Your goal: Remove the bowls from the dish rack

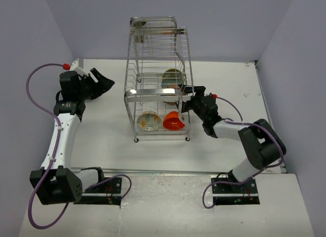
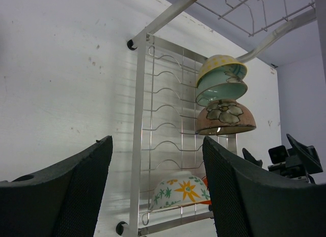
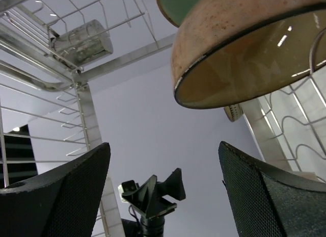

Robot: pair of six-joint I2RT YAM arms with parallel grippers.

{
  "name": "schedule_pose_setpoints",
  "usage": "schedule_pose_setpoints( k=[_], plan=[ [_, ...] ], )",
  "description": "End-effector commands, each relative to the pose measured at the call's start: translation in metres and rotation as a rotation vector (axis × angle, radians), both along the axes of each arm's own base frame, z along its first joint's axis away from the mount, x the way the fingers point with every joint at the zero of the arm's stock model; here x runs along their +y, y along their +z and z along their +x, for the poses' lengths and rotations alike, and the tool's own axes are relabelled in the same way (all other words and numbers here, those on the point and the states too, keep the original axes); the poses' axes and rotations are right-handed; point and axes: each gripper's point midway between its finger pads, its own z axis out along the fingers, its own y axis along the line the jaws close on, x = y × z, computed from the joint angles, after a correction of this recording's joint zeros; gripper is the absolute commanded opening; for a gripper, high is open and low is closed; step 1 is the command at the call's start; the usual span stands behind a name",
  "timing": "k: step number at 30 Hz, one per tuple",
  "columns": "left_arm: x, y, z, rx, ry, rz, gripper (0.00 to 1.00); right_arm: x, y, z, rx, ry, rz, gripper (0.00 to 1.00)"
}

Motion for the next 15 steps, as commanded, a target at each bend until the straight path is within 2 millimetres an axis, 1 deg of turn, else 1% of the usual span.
schedule_pose_setpoints(
  k=[1,4,5,6,8,9,10,12,13,15],
  plan=[
    [0.005,0.026,0.000,-0.057,0.013,0.013,0.72,0.005,0.063,0.013,-0.106,-0.009,0.231,0.86],
    [0.008,0.024,0.001,-0.054,0.025,0.029,0.72,0.007,0.060,0.021,-0.096,-0.022,0.223,0.83],
    [0.008,0.023,0.002,-0.053,0.024,0.029,0.72,0.009,0.055,0.025,-0.091,-0.024,0.213,0.82],
    [0.008,0.023,0.002,-0.052,0.021,0.028,0.72,0.011,0.061,0.028,-0.105,-0.023,0.216,0.81],
    [0.007,0.021,0.002,-0.048,0.020,0.023,0.72,0.015,0.049,0.037,-0.065,-0.027,0.185,0.77],
    [0.007,0.022,0.002,-0.053,0.019,0.025,0.72,0.018,0.054,0.041,-0.071,-0.025,0.185,0.76],
    [0.007,0.021,0.002,-0.053,0.020,0.024,0.72,0.019,0.044,0.045,-0.036,-0.035,0.158,0.74],
    [0.007,0.022,0.002,-0.056,0.020,0.024,0.72,0.016,0.042,0.050,-0.036,-0.073,0.134,0.73],
    [0.007,0.023,0.002,-0.059,0.020,0.024,0.72,0.015,0.036,0.050,-0.018,-0.081,0.116,0.72],
    [0.008,0.024,0.003,-0.060,0.021,0.025,0.72,0.009,0.030,0.050,-0.009,-0.113,0.076,0.71]
  ],
)
